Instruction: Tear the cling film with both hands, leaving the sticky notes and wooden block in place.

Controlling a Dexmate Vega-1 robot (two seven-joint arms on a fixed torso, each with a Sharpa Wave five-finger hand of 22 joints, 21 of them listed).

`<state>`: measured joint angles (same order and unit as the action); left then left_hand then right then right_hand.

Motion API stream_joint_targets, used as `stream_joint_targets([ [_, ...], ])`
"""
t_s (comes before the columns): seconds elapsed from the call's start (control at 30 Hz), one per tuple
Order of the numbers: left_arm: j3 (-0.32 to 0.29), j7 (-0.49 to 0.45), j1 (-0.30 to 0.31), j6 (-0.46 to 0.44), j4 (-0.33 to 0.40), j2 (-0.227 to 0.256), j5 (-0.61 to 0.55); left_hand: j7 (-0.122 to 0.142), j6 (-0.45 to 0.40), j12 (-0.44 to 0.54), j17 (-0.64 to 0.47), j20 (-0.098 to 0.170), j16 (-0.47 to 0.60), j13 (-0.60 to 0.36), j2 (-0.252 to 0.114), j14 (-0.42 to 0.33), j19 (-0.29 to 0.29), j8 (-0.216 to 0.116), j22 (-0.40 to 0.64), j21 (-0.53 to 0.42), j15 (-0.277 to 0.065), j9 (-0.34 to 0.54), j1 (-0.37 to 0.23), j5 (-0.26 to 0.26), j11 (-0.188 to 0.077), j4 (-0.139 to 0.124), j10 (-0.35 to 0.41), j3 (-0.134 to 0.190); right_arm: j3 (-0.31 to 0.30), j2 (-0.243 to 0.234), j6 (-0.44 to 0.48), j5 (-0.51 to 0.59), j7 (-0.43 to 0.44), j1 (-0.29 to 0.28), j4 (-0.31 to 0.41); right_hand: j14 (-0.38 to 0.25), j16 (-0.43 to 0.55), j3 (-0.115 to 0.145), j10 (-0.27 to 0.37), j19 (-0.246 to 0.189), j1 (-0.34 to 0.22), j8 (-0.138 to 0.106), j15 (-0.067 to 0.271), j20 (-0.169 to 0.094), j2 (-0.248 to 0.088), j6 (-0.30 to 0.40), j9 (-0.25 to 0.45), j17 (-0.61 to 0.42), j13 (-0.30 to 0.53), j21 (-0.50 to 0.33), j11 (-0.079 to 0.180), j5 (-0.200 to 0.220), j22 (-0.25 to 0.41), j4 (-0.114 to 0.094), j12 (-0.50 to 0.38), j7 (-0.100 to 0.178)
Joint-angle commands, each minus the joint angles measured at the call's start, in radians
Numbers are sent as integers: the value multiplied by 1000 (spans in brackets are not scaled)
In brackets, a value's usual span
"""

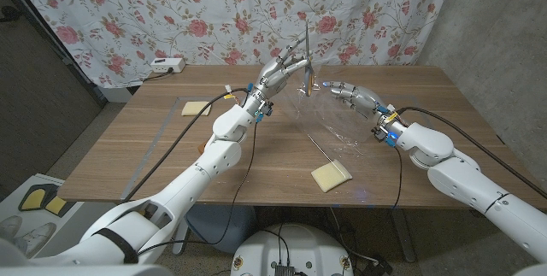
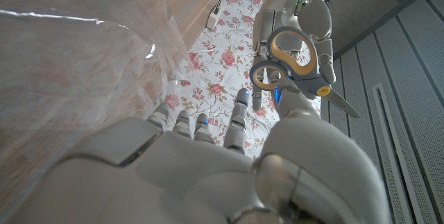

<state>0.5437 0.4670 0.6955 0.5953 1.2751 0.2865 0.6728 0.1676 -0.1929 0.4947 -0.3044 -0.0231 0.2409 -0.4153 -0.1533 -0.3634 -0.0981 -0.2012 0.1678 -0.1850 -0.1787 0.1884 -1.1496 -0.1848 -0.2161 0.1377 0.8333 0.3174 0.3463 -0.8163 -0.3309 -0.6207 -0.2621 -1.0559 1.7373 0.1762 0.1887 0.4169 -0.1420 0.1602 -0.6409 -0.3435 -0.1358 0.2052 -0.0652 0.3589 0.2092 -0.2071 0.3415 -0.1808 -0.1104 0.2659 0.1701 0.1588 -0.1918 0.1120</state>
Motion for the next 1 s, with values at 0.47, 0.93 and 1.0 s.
stream_joint_targets([
  [0.47,-8,36,-1,13,-35,-33,42,0,-11,23,-2,-2,9,-144,-17,22,4,1,3,-4,-20,2,-11,-5,-9,-12,5,22,16,12,-37,-55,-108,27,-49,203,8,12,-32,33,-21,13,9,5,-1,-10,0,-4,-9,3,6,0,3,9,1,-10],
  [0.93,-4,43,11,3,-15,-31,46,-2,-11,23,-3,-2,9,-147,-17,22,4,2,3,-4,-21,2,-9,-5,-9,-12,6,24,28,32,-58,-87,-172,45,-85,208,11,20,-63,55,-39,41,13,4,0,-54,-3,-4,-20,1,17,1,3,12,4,14],
  [1.0,-3,41,13,1,-14,-31,45,-1,-10,23,-4,-2,9,-147,-17,22,4,2,3,-4,-21,2,-9,-5,-9,-12,5,24,28,32,-55,-90,-173,45,-85,210,11,21,-66,55,-43,45,14,3,0,-61,-3,-4,-22,0,18,2,3,13,3,20],
])
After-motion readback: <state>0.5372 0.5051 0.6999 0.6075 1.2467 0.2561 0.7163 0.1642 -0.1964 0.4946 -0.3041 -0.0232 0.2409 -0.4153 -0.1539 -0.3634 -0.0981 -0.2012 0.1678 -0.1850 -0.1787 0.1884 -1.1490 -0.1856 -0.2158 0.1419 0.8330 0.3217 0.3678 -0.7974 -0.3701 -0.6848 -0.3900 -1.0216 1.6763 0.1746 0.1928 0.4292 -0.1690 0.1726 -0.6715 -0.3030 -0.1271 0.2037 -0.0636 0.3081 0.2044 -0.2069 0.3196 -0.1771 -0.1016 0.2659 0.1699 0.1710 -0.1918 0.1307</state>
